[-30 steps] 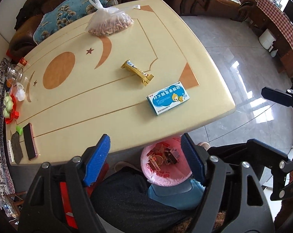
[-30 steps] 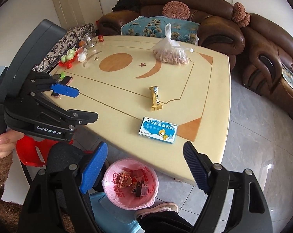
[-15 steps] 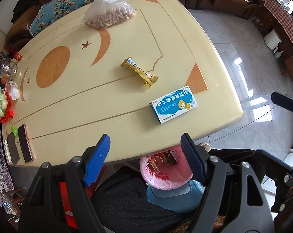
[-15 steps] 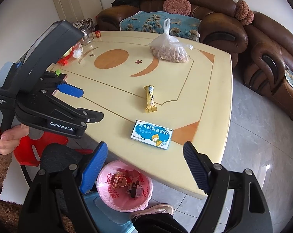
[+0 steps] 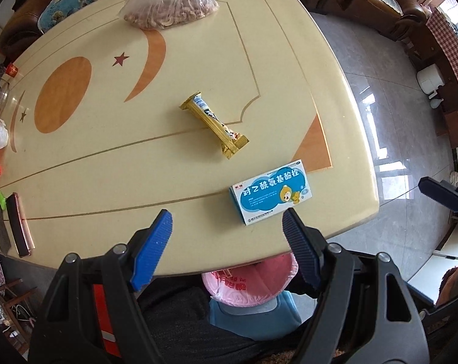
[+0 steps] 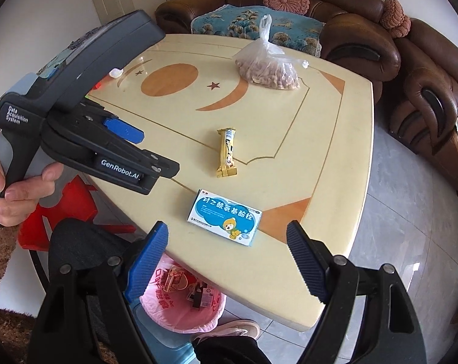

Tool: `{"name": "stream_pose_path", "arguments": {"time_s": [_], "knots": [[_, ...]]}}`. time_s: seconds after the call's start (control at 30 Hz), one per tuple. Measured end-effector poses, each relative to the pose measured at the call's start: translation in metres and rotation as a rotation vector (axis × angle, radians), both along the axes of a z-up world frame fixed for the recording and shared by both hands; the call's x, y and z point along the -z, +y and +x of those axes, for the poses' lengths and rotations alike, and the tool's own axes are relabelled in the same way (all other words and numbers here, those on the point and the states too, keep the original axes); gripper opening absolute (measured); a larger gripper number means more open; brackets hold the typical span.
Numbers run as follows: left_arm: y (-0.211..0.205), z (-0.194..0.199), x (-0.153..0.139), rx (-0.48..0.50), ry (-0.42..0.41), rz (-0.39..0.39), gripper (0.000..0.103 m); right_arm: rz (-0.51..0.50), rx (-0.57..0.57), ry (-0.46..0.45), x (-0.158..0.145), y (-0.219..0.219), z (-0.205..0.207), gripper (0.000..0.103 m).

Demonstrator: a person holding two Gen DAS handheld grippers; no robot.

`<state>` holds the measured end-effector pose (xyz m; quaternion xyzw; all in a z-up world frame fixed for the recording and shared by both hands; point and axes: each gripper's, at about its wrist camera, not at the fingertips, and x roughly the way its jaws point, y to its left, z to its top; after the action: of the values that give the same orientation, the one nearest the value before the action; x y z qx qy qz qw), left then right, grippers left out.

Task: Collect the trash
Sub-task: 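Raise both open tools back over the table toward the yellow candy bar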

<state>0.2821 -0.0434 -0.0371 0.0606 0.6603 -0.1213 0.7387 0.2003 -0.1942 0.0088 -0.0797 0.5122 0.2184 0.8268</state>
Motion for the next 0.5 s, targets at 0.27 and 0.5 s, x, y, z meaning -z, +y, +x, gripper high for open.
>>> {"name": "stream_pose_path", "arguments": {"time_s": [0.27, 0.5], "knots": [[-0.01, 0.031, 0.021, -0.019, 0.054, -0.022, 0.073, -0.036, -0.052, 0.028, 0.014, 0.0, 0.023, 0.078], [-0.017, 0.052, 0.04, -0.031, 0.084, -0.032, 0.073, -0.074, -0.146, 0.034, 0.032, 0.008, 0.037, 0.078]]}}
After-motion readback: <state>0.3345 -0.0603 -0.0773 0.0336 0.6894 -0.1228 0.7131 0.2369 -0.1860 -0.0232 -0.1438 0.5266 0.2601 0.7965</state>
